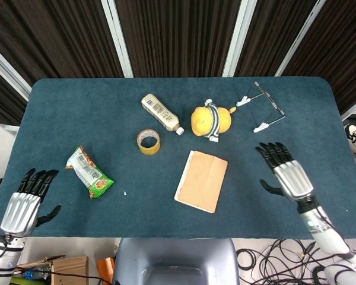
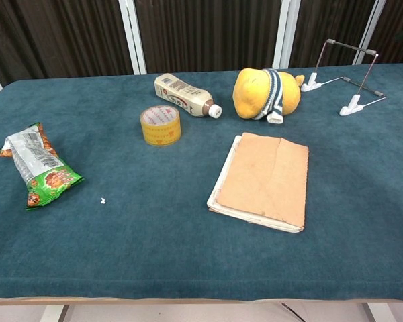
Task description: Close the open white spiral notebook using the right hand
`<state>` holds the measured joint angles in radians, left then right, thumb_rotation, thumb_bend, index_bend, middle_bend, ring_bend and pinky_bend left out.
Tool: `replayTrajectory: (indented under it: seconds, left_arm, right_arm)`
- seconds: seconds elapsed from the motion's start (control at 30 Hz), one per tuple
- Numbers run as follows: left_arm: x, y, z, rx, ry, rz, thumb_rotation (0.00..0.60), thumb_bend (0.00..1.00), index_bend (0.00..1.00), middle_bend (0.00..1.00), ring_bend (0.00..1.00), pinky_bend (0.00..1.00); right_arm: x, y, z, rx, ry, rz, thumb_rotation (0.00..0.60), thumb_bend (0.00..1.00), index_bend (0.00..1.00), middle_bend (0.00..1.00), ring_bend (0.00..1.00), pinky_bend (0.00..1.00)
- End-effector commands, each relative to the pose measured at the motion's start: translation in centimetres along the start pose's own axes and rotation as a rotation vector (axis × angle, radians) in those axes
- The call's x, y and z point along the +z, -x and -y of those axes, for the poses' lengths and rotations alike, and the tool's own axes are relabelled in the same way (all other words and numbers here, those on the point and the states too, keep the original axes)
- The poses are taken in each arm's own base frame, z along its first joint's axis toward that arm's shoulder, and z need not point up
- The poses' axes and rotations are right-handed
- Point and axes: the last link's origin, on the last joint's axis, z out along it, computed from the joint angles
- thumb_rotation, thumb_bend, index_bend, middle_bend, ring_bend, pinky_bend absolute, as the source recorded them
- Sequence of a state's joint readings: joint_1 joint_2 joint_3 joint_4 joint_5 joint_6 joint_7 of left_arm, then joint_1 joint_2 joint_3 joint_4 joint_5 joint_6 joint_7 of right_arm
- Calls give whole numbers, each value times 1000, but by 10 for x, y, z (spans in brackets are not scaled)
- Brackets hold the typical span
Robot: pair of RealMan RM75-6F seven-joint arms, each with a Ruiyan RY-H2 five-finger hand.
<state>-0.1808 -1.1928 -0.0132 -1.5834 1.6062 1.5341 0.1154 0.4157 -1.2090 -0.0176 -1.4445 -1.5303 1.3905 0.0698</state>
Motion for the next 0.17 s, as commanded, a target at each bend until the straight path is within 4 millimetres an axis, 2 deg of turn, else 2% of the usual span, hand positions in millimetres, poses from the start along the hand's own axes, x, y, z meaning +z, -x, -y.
replayTrajectory:
  seconds: [0.03, 0.17]
  left_arm:
    - [-12, 1, 11, 20, -56, 22, 600, 240, 120, 152, 119, 90]
    - [-20, 3, 15, 17, -86, 30, 600, 241, 120, 152, 118, 89]
  right_arm:
    - [-55, -22, -23, -22, 200, 28, 600, 156, 0, 0, 0, 0]
    - [-75, -20, -26, 6, 248, 36, 600, 156, 0, 0, 0, 0]
